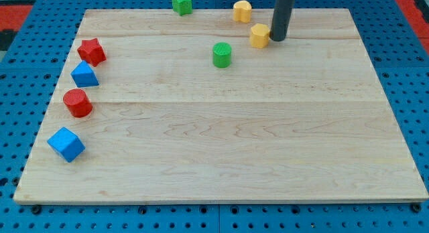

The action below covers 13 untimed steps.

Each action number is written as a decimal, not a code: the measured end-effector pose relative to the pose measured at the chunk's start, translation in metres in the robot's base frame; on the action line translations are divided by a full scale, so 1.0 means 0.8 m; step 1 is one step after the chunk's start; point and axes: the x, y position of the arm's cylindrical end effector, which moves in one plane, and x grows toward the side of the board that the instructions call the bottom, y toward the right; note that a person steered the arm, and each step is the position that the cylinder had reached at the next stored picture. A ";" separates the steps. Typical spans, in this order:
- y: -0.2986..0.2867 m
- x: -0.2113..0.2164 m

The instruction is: Slide green circle towards top left

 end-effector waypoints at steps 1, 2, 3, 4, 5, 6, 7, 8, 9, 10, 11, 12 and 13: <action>-0.004 0.040; -0.036 0.062; -0.050 0.002; -0.052 0.002; -0.013 0.110; -0.062 0.083; -0.132 0.052; -0.107 0.101; -0.159 0.158; -0.201 0.111; -0.203 0.081; -0.186 0.130; -0.160 0.143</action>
